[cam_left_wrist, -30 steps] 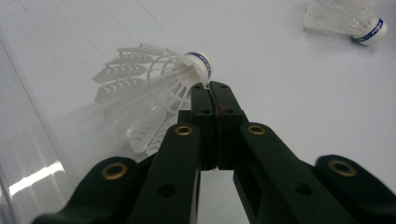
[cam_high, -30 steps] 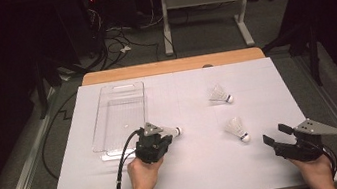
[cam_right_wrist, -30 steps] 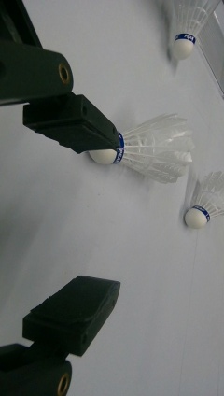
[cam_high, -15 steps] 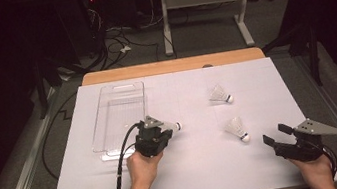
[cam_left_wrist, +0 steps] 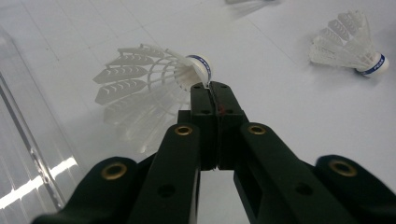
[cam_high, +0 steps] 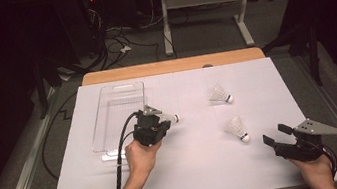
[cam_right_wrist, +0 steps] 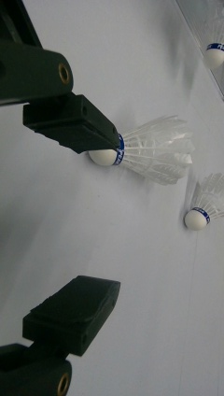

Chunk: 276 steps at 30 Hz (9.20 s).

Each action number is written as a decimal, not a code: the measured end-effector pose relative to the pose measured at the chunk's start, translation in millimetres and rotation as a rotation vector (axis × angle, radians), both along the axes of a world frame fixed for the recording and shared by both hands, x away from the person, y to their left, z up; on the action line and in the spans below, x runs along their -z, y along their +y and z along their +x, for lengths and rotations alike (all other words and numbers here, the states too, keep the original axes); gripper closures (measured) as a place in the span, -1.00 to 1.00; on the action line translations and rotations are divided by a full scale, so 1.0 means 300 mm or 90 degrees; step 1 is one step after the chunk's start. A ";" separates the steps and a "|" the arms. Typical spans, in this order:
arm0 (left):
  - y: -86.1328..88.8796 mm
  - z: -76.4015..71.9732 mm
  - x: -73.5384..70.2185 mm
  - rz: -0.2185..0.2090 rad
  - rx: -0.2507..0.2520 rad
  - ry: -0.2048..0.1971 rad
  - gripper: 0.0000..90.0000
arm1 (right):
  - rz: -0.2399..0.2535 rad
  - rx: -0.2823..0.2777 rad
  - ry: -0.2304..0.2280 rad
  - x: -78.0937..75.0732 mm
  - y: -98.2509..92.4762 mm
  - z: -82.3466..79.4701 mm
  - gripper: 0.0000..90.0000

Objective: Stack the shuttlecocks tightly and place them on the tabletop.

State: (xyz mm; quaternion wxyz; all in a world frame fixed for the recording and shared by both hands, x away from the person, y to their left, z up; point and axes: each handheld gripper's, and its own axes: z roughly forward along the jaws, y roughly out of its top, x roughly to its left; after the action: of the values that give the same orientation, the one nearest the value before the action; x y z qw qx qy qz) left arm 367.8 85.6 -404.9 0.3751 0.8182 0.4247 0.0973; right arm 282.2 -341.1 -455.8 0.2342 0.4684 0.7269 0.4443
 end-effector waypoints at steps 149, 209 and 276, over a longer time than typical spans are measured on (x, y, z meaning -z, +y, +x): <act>-0.375 0.300 0.087 0.174 0.056 0.072 0.96 | 0.010 -0.020 0.016 0.007 0.003 0.008 -0.40; -0.375 0.281 0.022 0.072 0.114 0.056 0.48 | 0.014 -0.021 0.019 0.009 0.002 0.012 -0.40; -0.254 0.104 0.019 0.051 0.131 0.024 0.15 | 0.009 -0.018 0.018 0.007 0.003 0.010 -0.40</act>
State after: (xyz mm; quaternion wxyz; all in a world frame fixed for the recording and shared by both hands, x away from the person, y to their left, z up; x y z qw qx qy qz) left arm 399.1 9.4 -410.6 0.3416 0.8735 0.3416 0.0599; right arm 285.1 -340.1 -458.0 0.2144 0.4657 0.7335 0.4462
